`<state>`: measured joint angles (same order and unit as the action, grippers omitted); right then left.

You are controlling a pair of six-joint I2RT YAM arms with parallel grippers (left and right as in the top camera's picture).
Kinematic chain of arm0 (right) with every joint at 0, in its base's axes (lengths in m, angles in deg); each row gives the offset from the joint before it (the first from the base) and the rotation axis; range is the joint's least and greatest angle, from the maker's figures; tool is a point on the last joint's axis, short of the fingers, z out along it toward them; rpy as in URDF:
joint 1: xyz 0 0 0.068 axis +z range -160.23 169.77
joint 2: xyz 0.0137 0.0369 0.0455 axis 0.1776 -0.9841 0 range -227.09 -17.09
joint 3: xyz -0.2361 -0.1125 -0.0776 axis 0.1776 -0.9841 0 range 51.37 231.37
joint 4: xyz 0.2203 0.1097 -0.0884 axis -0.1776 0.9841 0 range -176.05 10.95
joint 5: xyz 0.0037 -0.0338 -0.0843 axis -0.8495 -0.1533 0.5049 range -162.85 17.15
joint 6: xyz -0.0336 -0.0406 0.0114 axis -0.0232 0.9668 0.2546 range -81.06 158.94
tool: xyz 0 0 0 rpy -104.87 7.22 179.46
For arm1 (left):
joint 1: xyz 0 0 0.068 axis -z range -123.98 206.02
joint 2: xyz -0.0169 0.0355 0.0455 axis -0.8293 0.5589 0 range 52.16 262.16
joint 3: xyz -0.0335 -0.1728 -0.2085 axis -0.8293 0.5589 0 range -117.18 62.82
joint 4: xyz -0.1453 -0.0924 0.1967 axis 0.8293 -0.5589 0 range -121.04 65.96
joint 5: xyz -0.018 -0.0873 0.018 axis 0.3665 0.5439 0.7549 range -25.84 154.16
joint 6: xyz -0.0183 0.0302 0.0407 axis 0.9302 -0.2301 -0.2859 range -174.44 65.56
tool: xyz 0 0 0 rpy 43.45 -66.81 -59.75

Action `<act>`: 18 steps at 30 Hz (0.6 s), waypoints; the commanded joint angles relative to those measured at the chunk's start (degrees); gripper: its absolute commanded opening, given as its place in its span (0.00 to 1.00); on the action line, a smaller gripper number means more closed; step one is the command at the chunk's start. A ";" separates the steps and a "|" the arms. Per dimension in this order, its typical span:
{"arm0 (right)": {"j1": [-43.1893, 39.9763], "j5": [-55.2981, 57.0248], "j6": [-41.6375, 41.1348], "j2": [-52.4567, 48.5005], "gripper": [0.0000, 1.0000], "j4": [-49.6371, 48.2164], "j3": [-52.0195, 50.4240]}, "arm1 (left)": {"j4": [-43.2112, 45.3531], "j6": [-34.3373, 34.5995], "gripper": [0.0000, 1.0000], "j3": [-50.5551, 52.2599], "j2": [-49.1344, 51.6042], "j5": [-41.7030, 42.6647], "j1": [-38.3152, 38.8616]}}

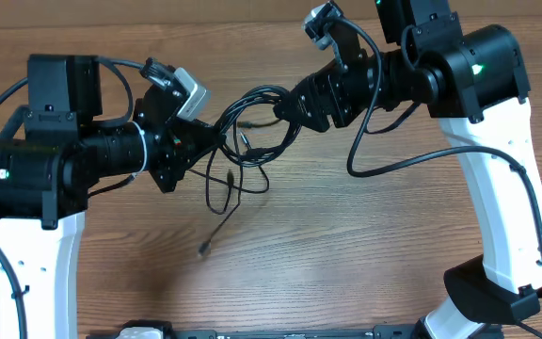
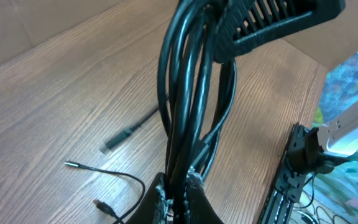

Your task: Untangle cables

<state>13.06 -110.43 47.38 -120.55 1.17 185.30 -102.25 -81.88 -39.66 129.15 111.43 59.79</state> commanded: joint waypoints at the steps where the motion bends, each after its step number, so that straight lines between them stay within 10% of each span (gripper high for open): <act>1: -0.11 1.29 -1.01 0.48 0.63 -0.83 1.05 | -0.72 -2.14 0.04 -0.87 -1.36 0.98 0.02; 18: -0.11 -7.98 -2.71 0.48 0.45 -6.84 1.05 | -2.78 -2.16 0.04 -0.87 -1.36 -1.01 0.02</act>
<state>13.06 -116.13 45.09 -120.55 -5.23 185.30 -105.11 -82.14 -39.66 129.04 109.81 59.75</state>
